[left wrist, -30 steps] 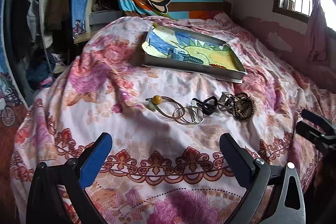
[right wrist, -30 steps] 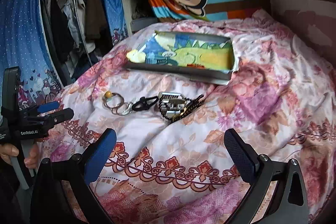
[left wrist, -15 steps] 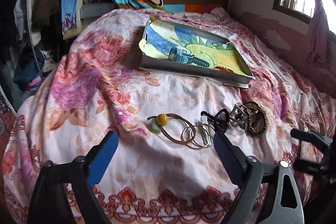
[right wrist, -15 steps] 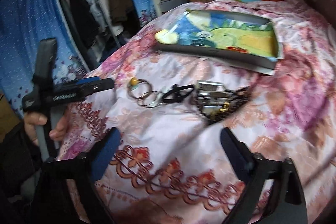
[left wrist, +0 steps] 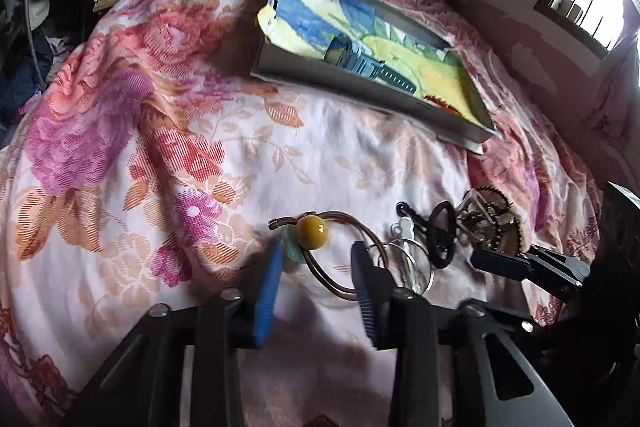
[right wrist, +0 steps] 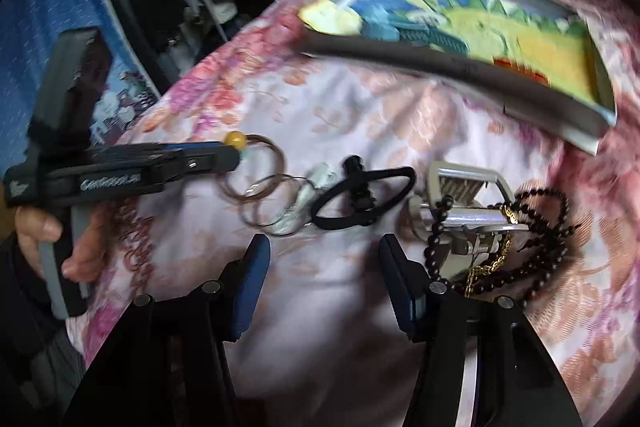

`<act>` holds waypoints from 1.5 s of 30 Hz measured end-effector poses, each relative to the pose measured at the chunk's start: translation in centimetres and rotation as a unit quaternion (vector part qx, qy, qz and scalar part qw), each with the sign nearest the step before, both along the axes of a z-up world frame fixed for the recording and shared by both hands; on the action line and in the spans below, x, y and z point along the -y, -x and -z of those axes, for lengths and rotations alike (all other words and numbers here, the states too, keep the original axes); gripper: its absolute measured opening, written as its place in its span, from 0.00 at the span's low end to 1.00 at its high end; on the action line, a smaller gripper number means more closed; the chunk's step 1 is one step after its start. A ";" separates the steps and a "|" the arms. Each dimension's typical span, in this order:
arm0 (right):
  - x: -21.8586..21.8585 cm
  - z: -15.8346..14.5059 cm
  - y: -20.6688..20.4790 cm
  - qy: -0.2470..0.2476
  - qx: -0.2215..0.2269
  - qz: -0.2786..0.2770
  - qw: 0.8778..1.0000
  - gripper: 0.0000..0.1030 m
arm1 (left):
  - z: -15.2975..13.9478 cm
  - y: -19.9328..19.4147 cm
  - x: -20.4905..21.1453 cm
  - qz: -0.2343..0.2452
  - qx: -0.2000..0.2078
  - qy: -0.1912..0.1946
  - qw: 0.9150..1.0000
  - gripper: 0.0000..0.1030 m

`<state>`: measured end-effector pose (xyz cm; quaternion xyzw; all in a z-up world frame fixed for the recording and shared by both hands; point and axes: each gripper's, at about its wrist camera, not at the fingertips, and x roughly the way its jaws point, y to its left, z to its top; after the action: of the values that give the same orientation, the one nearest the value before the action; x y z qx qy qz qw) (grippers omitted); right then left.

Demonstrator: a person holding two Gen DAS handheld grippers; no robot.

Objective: Organize jewelry
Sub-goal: 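Grasp the rings with yellow bead with the left gripper while the right grasps the black hair tie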

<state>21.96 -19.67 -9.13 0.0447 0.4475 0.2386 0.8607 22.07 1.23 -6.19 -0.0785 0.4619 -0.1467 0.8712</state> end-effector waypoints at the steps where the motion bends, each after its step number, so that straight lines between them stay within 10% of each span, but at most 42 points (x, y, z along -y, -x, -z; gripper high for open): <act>1: 0.2 0.1 -0.4 -0.008 -0.003 0.005 1.000 0.50 | 0.2 -0.2 0.1 0.001 -0.003 -0.002 1.000 0.27; 8: 1.1 1.0 -2.8 -0.046 -0.010 0.041 0.998 0.50 | 0.8 -1.3 0.2 -0.011 -0.011 0.005 1.000 0.21; 20: 2.8 2.1 -4.2 -0.081 -0.028 0.085 0.993 0.05 | 0.8 -1.4 -0.1 -0.017 -0.006 0.006 1.000 0.21; 36: 4.8 -4.0 -1.4 -0.104 0.071 0.069 0.990 0.04 | -1.7 -0.3 0.9 -0.019 0.043 0.022 0.999 0.06; 45: 7.8 -6.9 -4.5 -0.092 0.134 0.121 0.979 0.04 | -6.0 -1.6 2.3 -0.028 0.135 0.063 0.988 0.06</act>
<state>26.45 -27.47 -2.24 0.1454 0.2950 0.1765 0.9277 23.70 -1.04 -0.20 -0.1257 0.3276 -0.1604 0.9226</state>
